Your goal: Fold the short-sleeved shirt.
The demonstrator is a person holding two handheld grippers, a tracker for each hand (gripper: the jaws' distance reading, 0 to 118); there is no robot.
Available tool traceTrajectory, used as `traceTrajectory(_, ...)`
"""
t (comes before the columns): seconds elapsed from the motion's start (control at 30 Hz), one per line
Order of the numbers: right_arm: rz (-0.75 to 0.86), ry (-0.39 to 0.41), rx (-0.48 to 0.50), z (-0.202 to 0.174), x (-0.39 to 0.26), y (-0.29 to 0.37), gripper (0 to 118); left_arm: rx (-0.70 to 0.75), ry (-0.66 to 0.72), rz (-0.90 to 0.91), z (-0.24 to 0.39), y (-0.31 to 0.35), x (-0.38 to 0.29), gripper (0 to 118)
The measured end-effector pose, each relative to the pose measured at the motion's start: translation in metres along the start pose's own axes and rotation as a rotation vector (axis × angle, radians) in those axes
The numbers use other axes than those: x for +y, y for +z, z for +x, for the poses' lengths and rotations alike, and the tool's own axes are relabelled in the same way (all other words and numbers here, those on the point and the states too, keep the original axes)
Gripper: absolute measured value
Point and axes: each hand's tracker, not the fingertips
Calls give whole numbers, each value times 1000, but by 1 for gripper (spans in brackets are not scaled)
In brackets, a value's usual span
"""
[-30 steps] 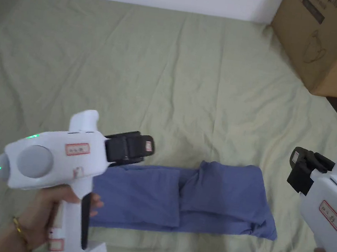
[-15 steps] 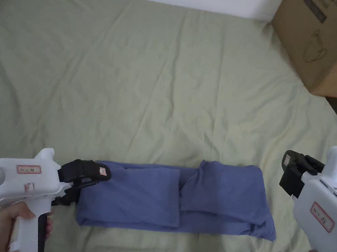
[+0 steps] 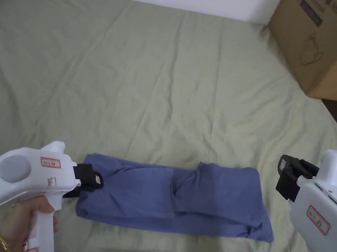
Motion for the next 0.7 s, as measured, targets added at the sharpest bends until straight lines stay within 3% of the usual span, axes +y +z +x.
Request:
traceTrajectory(0.2,17,2,22,-5,4,-1,0,314,-41,52,-18,63,31,8)
traceTrajectory(0.43,12,-5,41,-6,0,-6,0,643,-231,292,-2,135,48,8)
traceTrajectory(0.53,17,-13,42,-8,-2,-6,0,656,-338,306,28,131,38,8)
traceTrajectory(0.7,24,-12,41,-7,-4,-2,0,476,-467,225,81,97,8,8)
